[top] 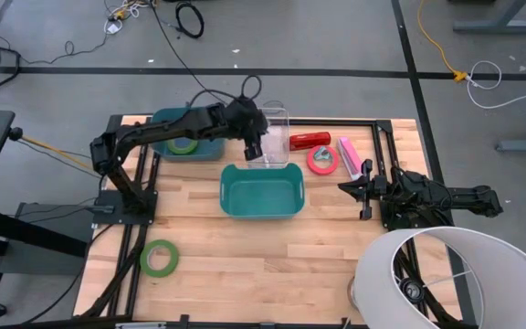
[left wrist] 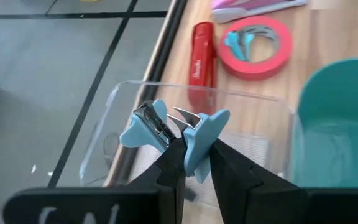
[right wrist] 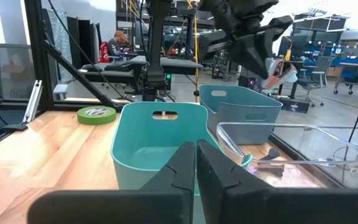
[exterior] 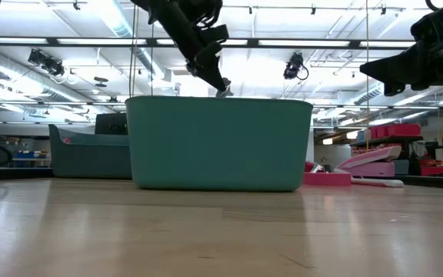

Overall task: Pick and place Stapler, Stapler remover, tape
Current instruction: Put the blue staple remover into the transparent bin, then put the green tape into the blue bin

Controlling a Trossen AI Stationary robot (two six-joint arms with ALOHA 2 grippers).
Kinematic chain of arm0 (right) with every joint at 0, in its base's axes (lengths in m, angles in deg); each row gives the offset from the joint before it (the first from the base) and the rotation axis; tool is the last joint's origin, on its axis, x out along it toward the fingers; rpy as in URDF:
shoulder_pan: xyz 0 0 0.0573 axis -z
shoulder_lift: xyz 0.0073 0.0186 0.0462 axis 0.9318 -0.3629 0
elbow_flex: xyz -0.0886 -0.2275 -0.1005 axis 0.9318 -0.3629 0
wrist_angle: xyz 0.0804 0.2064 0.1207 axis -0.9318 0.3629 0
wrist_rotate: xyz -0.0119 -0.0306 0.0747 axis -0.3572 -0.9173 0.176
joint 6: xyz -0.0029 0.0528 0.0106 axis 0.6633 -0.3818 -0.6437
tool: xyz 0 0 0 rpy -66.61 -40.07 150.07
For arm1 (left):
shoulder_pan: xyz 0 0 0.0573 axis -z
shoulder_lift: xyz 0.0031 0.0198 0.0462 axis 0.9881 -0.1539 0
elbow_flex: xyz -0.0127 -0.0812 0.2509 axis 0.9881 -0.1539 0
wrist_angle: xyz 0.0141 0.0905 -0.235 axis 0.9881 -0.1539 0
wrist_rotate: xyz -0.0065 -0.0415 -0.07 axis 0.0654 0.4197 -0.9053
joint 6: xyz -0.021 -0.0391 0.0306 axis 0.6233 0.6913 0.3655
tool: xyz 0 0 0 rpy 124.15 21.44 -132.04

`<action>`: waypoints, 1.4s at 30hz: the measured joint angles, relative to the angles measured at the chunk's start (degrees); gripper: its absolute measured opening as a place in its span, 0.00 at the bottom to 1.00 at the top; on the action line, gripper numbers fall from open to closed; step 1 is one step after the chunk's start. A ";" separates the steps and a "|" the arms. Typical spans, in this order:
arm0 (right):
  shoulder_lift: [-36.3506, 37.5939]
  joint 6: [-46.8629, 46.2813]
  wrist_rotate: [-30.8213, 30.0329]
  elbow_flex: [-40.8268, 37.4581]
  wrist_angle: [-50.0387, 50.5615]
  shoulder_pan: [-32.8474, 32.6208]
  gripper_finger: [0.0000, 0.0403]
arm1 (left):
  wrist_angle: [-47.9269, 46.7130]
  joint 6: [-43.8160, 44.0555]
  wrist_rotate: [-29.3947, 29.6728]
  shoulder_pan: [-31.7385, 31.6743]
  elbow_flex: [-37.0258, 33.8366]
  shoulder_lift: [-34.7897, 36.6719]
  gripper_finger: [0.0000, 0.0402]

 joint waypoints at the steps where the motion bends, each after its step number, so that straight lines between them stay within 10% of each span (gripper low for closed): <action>1: 0.01 0.00 0.00 -0.01 0.00 -0.02 0.04 | -0.02 -0.02 -0.53 -0.50 0.00 0.00 0.17; 15: 0.00 0.00 -0.04 0.00 -0.02 -0.02 0.04 | 1.04 0.01 -13.24 -4.50 -0.39 -2.64 0.17; 32: 0.00 0.00 -0.12 -0.01 0.00 -0.01 0.04 | 3.74 -0.02 -15.05 -4.72 -0.37 -4.39 0.18; 42: 0.00 0.00 0.02 0.00 0.01 -0.02 0.04 | 3.73 0.06 -15.39 -4.72 -0.37 -4.39 0.43</action>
